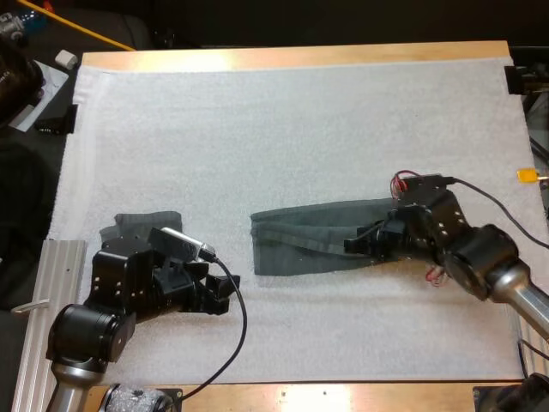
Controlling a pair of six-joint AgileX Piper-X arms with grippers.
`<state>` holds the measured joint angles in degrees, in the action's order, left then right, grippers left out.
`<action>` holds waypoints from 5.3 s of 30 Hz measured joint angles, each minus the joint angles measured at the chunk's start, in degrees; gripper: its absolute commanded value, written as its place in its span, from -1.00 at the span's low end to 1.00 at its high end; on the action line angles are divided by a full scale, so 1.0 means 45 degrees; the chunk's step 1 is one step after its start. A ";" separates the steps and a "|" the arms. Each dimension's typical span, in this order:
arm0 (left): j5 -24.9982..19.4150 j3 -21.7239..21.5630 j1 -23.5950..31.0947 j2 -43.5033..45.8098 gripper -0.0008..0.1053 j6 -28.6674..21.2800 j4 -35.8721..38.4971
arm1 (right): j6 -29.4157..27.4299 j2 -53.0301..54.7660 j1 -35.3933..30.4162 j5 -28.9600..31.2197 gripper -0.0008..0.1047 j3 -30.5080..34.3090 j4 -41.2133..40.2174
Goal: Pick towel from pile, fold and stack
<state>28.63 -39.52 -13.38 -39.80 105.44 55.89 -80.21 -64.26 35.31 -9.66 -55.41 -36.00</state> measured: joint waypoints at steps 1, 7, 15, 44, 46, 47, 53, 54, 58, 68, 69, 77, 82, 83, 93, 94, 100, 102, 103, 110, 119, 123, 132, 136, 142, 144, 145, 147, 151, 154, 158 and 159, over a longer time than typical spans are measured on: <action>0.0000 0.0000 0.0000 0.0000 0.16 0.0000 0.0005 | -0.0008 -0.0061 -0.0003 -0.0001 -0.98 -0.0026 -0.0020; 0.0000 0.0000 0.0000 0.0000 0.16 0.0000 0.0075 | -0.0163 -0.1009 0.0019 -0.0136 -0.98 -0.0549 -0.0785; 0.0000 0.0000 0.0000 -0.0026 0.16 0.0000 0.0159 | -0.0228 -0.2711 0.0051 -0.0357 -0.98 -0.1061 -0.1280; 0.0000 0.0000 0.0000 -0.0026 0.16 0.0000 0.0352 | -0.0468 -0.7298 0.0145 -0.0593 -0.99 -0.3392 -0.2143; 0.0000 0.0000 0.0000 -0.0026 0.16 0.0000 0.0408 | -0.0465 -0.7464 0.0139 -0.0552 -0.99 -0.3404 -0.2116; 0.0000 0.0000 0.0000 -0.0026 0.16 0.0000 0.0440 | -0.0465 -0.7537 0.0139 -0.0539 -0.99 -0.3416 -0.2099; 0.0000 0.0000 0.0000 -0.0026 0.16 0.0000 0.0513 | -0.0368 -0.7934 0.0139 -0.0188 -0.98 -0.3545 -0.1523; 0.0000 0.0000 0.0000 -0.0026 0.16 0.0000 0.0513 | -0.0391 -0.7941 0.0145 -0.0387 -0.99 -0.3574 -0.1657; 0.0000 0.0000 0.0000 -0.0026 0.16 0.0000 0.0513 | -0.0410 -0.8309 0.0196 -0.0810 -0.99 -0.3608 -0.1849; 0.0000 0.0000 0.0000 -0.0026 0.16 0.0000 0.0513 | 0.0618 -0.8806 0.0201 -0.0197 -0.99 -0.3707 -0.0093; 0.0000 0.0000 0.0000 -0.0026 0.16 0.0000 0.0513 | 0.0859 -0.8852 0.0201 0.0063 -0.99 -0.3742 0.0270; 0.0084 0.0000 0.0000 -0.0026 0.16 0.0000 0.0605 | 0.2126 -0.9039 0.0059 0.2247 -0.98 -0.4517 0.2838; 0.0084 0.0000 0.0000 -0.0026 0.16 0.0000 0.0605 | 0.2056 -0.8909 -0.0256 0.2826 -0.98 -0.5069 0.3055; 0.0084 0.0000 0.0000 -0.0026 0.16 0.0000 0.0605 | 0.1941 -0.8788 -0.0311 0.2979 -0.98 -0.5164 0.3049; 0.0190 0.0000 0.0000 -0.0026 0.16 0.0000 0.0629 | 0.0397 -0.7379 -0.0203 0.2585 -0.99 -0.5536 0.0601; 0.0187 0.0000 0.0000 -0.0026 0.16 0.0000 0.0629 | 0.0301 -0.7345 -0.0202 0.2391 -0.99 -0.5536 0.0248; 0.0207 0.0000 0.0000 -0.0026 0.16 0.0000 0.0629 | -0.0257 -0.7340 -0.0099 0.1041 -0.98 -0.5536 -0.1703; 0.0235 0.0000 0.0000 -0.0026 0.16 0.0000 0.0629 | -0.0505 -0.7399 0.0090 0.0273 -0.97 -0.5472 -0.2879; 0.0232 0.0000 0.0000 -0.0026 0.16 0.0000 0.0629 | -0.0532 -0.7398 0.0137 0.0271 -0.97 -0.5473 -0.2831; 0.0232 0.0000 0.0000 -0.0026 0.16 0.0000 0.0629 | -0.0882 -0.7525 0.0772 0.0164 -0.98 -0.5263 -0.2332; 0.0232 0.0000 0.0000 -0.0026 0.16 0.0000 0.0629 | -0.0877 -0.8743 0.0983 0.0231 -0.98 -0.4860 -0.1639; 0.0232 0.0000 0.0000 -0.0026 0.16 0.0000 0.0629 | -0.0630 -0.9237 0.0941 0.0601 -0.98 -0.4860 -0.1127; 0.0370 0.0000 0.0000 -0.0057 0.15 0.0000 0.0815 | 0.0491 -0.9540 0.0941 0.1294 -0.98 -0.4884 0.0820; 0.0417 0.0000 0.0000 -0.0057 0.16 0.0000 0.0872 | 0.1400 -0.9684 0.0938 0.1841 -0.98 -0.4953 0.2339; 0.0486 0.0000 0.0000 -0.0057 0.16 -0.0013 0.0900 | 0.2122 -0.9765 0.0788 0.2891 -0.99 -0.5199 0.4517; 0.0486 0.0000 0.0000 -0.0057 0.16 -0.0052 0.0935 | 0.2036 -0.9724 0.0745 0.3348 -0.99 -0.5368 0.4949; 0.0486 0.0000 0.0000 -0.0057 0.16 -0.0062 0.0955 | 0.1973 -0.9678 0.0750 0.3464 -0.99 -0.5403 0.5018; 0.0486 0.0000 0.0000 -0.0025 0.16 -0.0100 0.0959 | 0.1654 -0.9434 0.0731 0.3756 -0.98 -0.5459 0.5038; 0.0486 0.0000 0.0000 -0.0026 0.16 -0.0099 0.0959 | 0.0685 -0.8261 0.0731 0.4278 -0.98 -0.5594 0.4425; 0.0486 0.0000 0.0000 -0.0026 0.16 -0.0099 0.0959 | 0.0578 -0.8167 0.0731 0.4220 -0.98 -0.5662 0.4391; 0.0514 0.0000 0.0000 -0.0055 0.16 -0.0099 0.0934 | -0.0094 -0.7439 0.0731 0.4069 -0.98 -0.5606 0.2831; 0.0520 0.0000 0.0000 -0.0054 0.16 -0.0099 0.0893 | -0.0265 -0.7165 0.0731 0.3990 -0.98 -0.5606 0.2326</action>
<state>30.96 -39.52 -13.38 -40.04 104.99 59.90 -81.40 -96.51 38.60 8.29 -80.64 -25.54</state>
